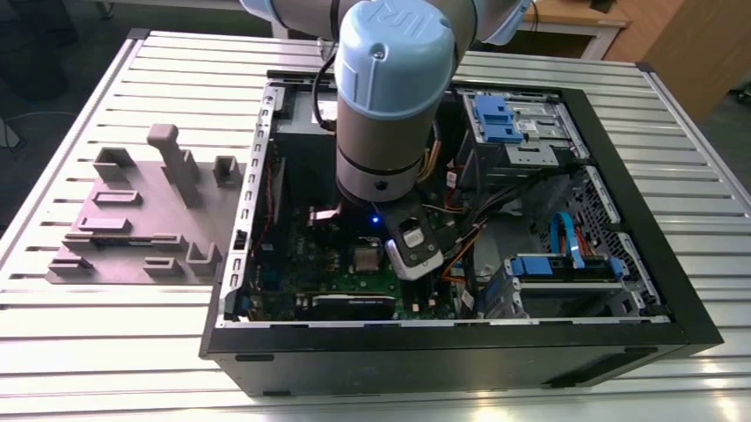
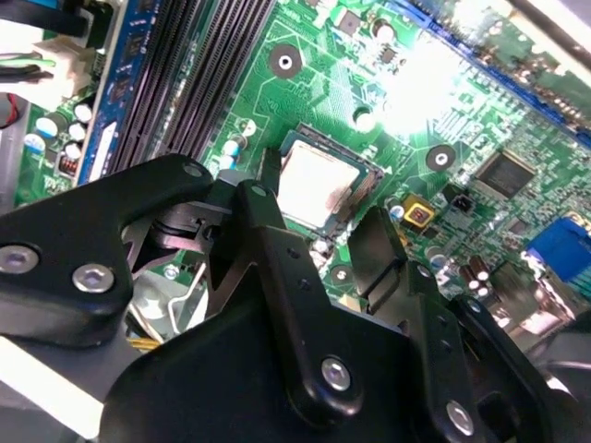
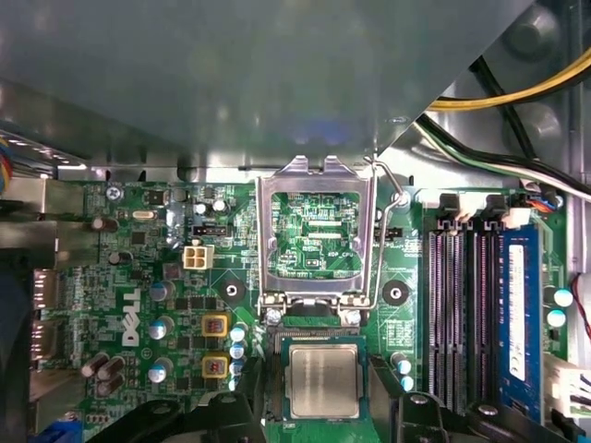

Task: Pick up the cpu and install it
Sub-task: 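Place the cpu into insertion slot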

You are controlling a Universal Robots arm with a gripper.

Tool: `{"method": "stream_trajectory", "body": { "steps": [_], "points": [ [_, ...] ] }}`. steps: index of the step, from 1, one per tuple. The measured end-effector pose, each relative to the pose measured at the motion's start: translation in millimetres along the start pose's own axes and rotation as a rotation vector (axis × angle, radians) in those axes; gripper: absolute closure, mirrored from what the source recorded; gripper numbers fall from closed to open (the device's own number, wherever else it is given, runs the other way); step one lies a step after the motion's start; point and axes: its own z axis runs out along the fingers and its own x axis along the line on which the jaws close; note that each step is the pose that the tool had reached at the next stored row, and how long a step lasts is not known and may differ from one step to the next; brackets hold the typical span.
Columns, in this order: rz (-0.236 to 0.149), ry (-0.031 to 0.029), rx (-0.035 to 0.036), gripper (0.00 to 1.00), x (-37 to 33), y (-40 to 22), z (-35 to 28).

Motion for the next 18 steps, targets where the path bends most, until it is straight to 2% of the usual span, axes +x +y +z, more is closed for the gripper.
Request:
{"method": "stream_trajectory", "body": {
  "steps": [5, 18],
  "points": [
    [0.001, 0.0000, 0.0000, 0.44, -0.9, 0.0, 0.3],
    [0.005, -0.0002, -0.0025, 0.44, -3.6, -0.3, 6.7]
  ]
}}
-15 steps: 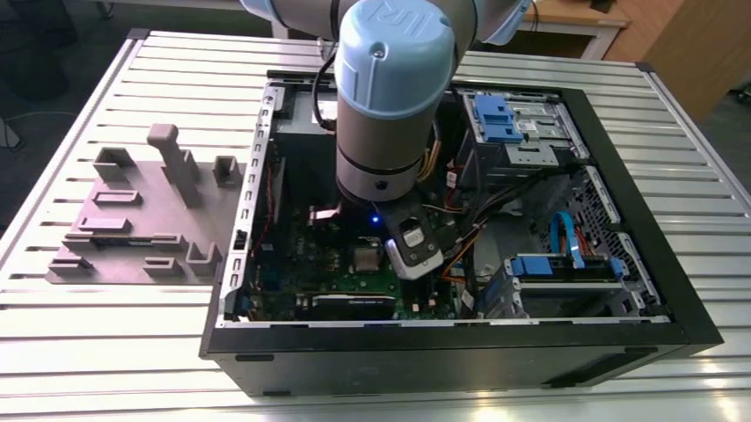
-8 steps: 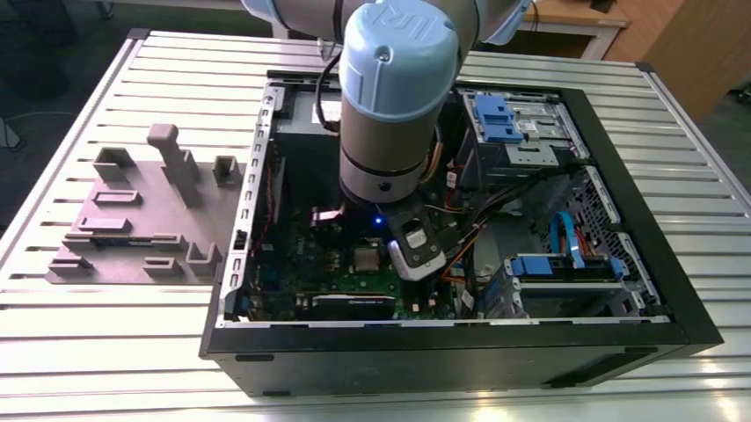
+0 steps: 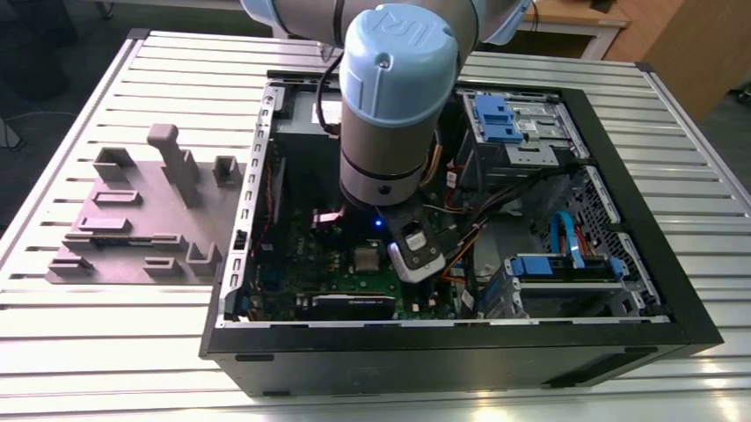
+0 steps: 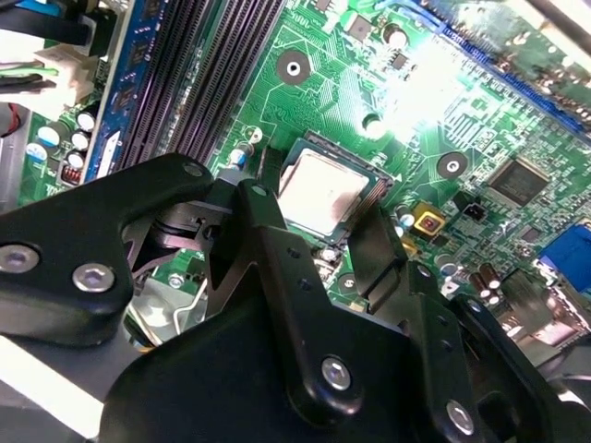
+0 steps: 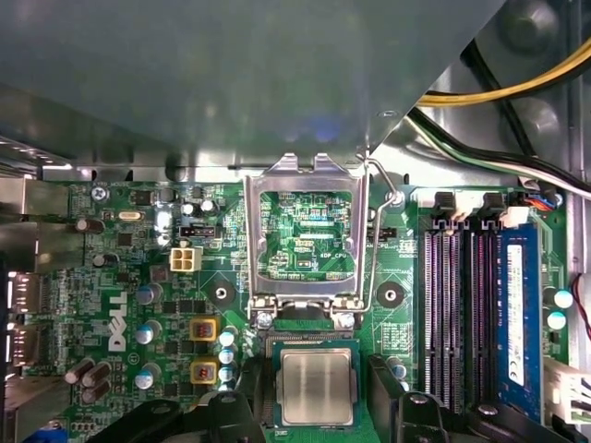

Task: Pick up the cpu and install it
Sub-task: 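Place the cpu into insertion slot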

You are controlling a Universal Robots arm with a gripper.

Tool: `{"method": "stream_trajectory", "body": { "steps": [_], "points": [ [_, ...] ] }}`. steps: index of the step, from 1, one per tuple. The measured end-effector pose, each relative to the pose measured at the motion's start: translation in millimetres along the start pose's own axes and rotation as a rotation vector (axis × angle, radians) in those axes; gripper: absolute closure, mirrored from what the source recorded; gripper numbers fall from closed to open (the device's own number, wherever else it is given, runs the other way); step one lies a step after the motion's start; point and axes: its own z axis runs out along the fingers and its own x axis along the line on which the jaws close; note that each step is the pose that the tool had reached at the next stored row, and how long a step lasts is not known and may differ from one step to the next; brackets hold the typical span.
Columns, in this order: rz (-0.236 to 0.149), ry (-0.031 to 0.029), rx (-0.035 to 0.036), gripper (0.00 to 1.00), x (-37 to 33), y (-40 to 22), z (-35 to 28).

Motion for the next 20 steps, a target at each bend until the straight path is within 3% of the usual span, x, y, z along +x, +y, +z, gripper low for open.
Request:
{"method": "stream_trajectory", "body": {
  "steps": [7, 9, 12, 16, 20],
  "points": [
    [0.000, 0.0004, 0.0004, 0.45, 0.0, -0.1, 1.0],
    [0.000, 0.0001, 0.0000, 0.53, -0.1, -0.1, 1.2],
    [0.000, 0.0000, -0.0002, 0.53, -0.1, -0.1, 1.3],
    [0.000, 0.0032, -0.0004, 0.53, -0.1, 0.3, -5.3],
    [0.000, 0.0036, -0.0008, 0.53, -0.1, 0.3, -5.4]
  ]
}}
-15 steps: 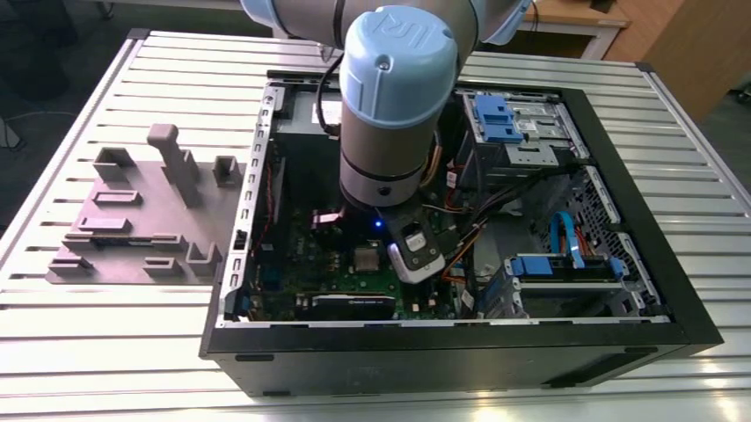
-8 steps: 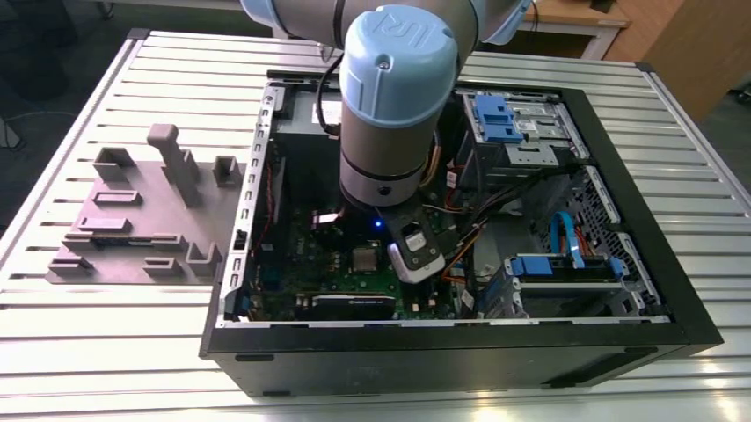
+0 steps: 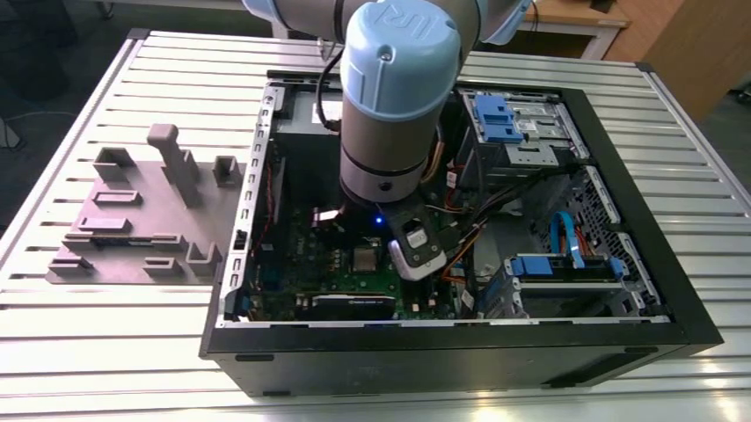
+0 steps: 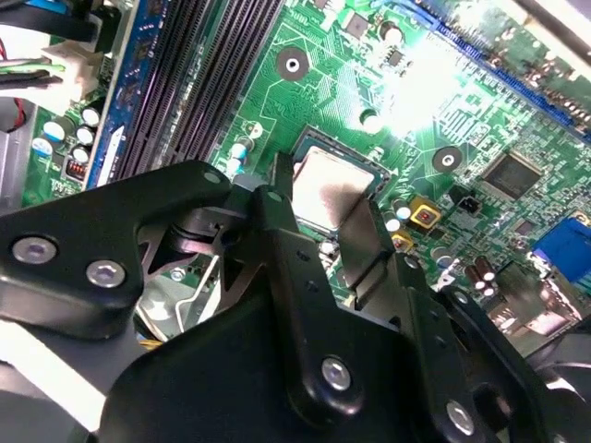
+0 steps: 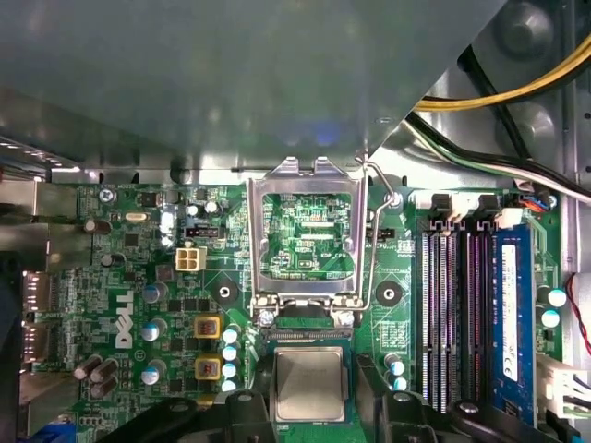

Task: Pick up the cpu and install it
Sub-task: 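Place the cpu into insertion slot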

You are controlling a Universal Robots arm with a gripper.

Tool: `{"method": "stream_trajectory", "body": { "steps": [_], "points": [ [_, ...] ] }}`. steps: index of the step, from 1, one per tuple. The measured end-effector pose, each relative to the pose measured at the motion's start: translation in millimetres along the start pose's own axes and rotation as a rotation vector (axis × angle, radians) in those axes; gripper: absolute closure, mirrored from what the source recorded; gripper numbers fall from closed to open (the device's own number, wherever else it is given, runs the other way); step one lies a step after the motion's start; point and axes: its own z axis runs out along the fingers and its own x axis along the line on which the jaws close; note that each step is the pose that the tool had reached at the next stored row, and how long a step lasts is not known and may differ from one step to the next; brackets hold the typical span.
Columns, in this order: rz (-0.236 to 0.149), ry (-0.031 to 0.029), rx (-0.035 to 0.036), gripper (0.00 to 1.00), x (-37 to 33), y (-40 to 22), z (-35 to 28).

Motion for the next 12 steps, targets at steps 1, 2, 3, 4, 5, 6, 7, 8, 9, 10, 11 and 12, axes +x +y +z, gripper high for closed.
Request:
{"method": "stream_trajectory", "body": {
  "steps": [1, 2, 3, 4, 5, 6, 7, 8, 9, 10, 11, 12],
  "points": [
    [0.000, 0.0001, 0.0001, 0.53, 0.0, 0.0, 0.0],
    [0.000, 0.0002, -0.0006, 0.53, 0.0, -0.1, 0.1],
    [0.000, 0.0001, -0.0015, 0.53, 0.0, -0.1, 0.3],
    [0.000, 0.0001, -0.0022, 0.53, 0.0, -0.1, 0.5],
    [0.000, 0.0001, -0.0025, 0.53, 0.0, -0.1, 0.7],
    [0.000, 0.0001, -0.0026, 0.53, 0.0, -0.1, 1.0],
    [0.000, 0.0001, -0.0027, 0.53, 0.0, -0.1, 1.4],
    [0.000, 0.0001, -0.0025, 0.53, 0.0, -0.2, 1.5],
    [0.000, 0.0002, -0.0024, 0.53, 0.0, -0.2, 1.6],
    [0.000, 0.0002, -0.0025, 0.53, 0.0, -0.1, 1.8],
    [0.000, 0.0001, -0.0026, 0.53, 0.0, -0.2, 2.0],
    [0.000, 0.0001, -0.0026, 0.53, 0.0, -0.2, 2.1]
  ]
}}
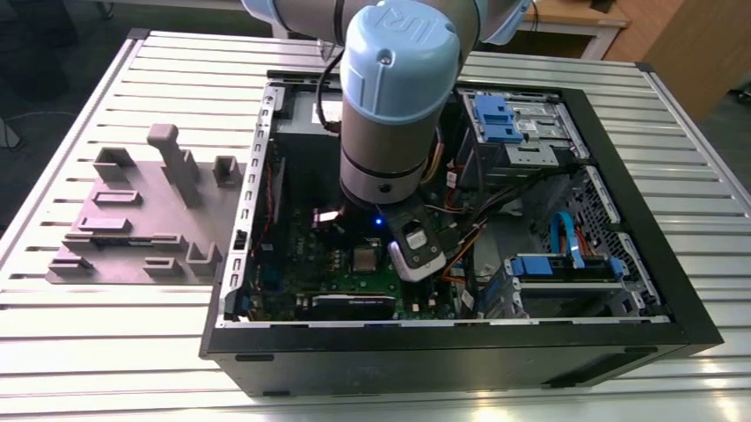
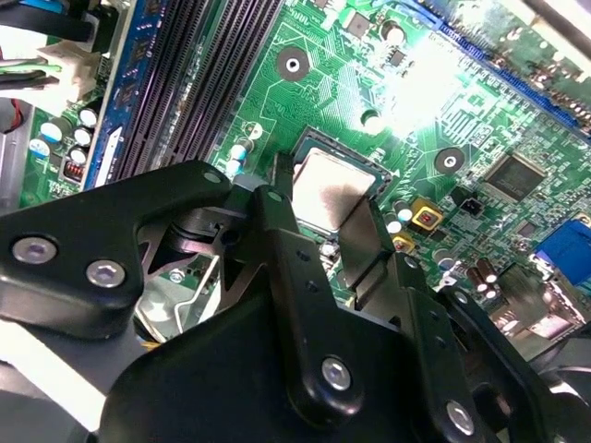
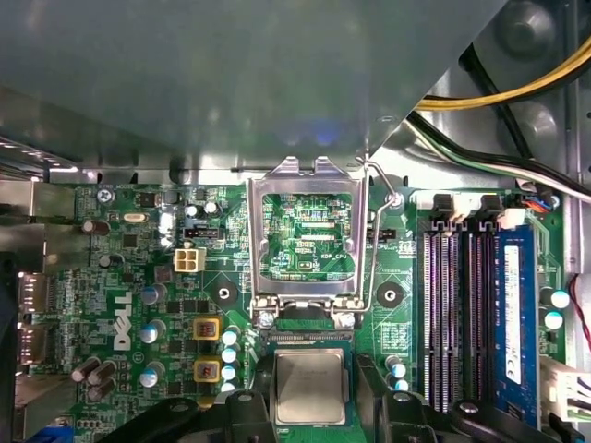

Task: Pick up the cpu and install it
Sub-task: 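Place the cpu into insertion slot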

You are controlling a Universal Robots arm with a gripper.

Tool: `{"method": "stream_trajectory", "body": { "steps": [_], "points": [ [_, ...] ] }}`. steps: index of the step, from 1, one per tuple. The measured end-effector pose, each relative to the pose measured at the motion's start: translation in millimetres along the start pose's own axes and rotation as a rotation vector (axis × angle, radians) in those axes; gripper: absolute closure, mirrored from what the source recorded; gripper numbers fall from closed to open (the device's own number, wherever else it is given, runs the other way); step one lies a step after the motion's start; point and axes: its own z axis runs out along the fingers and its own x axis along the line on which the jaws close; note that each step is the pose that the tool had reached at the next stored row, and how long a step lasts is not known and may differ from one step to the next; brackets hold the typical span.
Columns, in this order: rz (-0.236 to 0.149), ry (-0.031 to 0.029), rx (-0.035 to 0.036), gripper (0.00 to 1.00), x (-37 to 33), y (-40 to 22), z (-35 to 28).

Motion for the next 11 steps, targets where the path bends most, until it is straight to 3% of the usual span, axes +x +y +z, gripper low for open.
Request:
{"method": "stream_trajectory", "body": {
  "steps": [5, 11],
  "points": [
    [0.000, -0.0001, -0.0001, 0.53, 3.5, 0.0, 0.4],
    [0.000, 0.0000, -0.0001, 0.53, 1.8, -0.2, 1.0]
  ]
}}
